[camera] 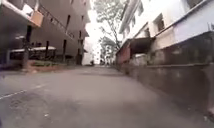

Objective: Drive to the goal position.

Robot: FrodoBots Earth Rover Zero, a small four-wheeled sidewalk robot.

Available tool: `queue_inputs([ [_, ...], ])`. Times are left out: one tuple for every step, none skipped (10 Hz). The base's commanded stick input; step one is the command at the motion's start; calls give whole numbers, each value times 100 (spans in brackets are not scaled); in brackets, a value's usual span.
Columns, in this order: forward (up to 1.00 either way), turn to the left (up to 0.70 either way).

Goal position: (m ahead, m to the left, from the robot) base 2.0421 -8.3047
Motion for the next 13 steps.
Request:
queue_inputs([
  [100,0],
  [100,0],
  [100,0],
  [100,0],
  [100,0],
  [100,0],
  [100,0],
  [100,0],
  [100,0],
  [100,0],
  [100,0],
  [100,0],
  [100,0],
])
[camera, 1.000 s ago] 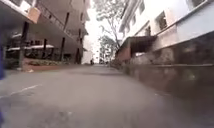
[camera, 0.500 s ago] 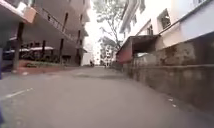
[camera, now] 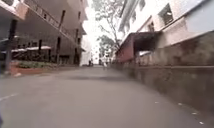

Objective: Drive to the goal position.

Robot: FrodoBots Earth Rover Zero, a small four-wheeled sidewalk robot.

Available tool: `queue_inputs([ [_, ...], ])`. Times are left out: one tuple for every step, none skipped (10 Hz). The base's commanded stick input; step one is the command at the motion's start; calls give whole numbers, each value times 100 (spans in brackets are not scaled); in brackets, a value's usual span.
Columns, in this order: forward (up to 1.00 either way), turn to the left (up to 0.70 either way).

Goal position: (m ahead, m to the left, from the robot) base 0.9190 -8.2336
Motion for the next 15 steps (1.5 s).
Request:
queue_inputs([
  [100,0],
  [100,0],
  [100,0],
  [100,0],
  [100,0],
  [100,0],
  [100,0],
  [100,0],
  [100,0],
  [100,0],
  [100,0],
  [100,0],
  [100,0],
  [100,0],
  [100,0],
])
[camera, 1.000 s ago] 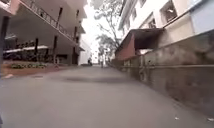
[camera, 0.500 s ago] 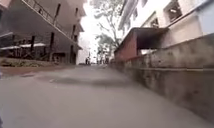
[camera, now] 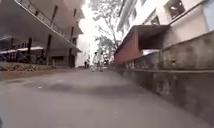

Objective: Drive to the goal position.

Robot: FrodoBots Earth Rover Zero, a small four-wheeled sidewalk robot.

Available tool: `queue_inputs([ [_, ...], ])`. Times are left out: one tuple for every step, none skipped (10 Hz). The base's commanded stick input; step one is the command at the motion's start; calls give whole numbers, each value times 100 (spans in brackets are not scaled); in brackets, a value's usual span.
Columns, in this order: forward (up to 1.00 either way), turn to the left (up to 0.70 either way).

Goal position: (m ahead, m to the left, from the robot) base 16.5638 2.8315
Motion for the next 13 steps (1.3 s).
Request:
queue_inputs([
  [100,0],
  [100,0],
  [100,0],
  [100,0],
  [100,0],
  [100,0],
  [100,0],
  [100,0],
  [100,0],
  [100,0],
  [100,0],
  [100,0],
  [100,0],
])
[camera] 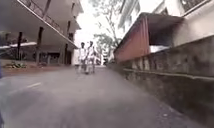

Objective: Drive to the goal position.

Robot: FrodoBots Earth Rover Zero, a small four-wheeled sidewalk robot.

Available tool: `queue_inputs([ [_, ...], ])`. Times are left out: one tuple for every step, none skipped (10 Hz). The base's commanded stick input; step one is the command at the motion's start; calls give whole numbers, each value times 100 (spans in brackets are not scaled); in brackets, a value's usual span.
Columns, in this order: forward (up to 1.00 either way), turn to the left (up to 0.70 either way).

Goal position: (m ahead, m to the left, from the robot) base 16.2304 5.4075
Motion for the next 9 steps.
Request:
queue_inputs([
  [100,0],
  [100,0],
  [100,0],
  [100,0],
  [100,0],
  [100,0],
  [100,0],
  [100,0],
  [100,0],
])
